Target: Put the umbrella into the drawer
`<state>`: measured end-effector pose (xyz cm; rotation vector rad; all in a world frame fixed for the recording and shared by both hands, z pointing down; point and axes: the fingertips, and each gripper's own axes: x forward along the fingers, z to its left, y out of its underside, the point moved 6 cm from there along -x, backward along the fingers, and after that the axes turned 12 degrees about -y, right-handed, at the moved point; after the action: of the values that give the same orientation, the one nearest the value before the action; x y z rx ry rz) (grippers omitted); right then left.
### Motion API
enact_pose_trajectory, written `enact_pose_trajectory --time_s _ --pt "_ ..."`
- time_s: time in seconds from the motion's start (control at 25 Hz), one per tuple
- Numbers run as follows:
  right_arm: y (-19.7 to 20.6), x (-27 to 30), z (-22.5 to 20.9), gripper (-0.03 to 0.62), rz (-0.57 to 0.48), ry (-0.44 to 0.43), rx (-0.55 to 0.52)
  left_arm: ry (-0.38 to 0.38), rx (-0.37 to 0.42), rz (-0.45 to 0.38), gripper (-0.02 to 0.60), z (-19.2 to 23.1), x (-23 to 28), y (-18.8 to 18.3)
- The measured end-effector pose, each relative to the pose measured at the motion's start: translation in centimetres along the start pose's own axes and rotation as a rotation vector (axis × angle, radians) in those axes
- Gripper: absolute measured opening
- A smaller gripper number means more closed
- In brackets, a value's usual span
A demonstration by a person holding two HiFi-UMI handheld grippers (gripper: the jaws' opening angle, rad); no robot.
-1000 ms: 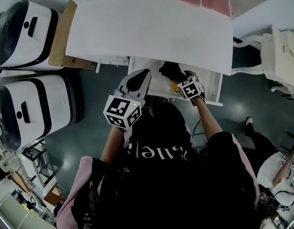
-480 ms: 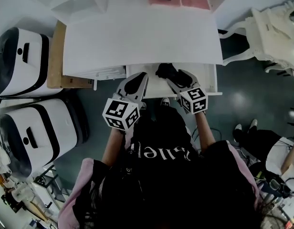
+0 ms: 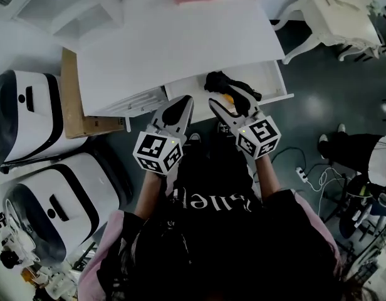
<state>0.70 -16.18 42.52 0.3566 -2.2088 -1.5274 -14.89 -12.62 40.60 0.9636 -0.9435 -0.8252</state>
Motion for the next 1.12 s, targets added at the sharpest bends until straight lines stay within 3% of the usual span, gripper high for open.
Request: enact_pose_trajectory --time_s 0.28,0.36,0.64,1.12 --pt "1.2 -0.8 4.4 0.273 -0.019 0.065 0.015 0.055 0.006 0.032 0.02 0.7 -2.5 1.4" --pt "1.5 -1.3 4.9 0.156 -0.016 0.082 0.014 0.06 -0.006 0.03 0.02 0.5 -2.9 1.7" --pt "1.7 -3.5 5.7 0.11 -0.004 0.078 0.014 0.05 -0.026 0.014 0.02 -1.7 -3.3 2.4" --pt "3.6 -12.0 8.4 0.087 0.015 -0.033 -0.013 -0.079 -0.057 -0.044 0.02 -9.9 -8.1 4.8"
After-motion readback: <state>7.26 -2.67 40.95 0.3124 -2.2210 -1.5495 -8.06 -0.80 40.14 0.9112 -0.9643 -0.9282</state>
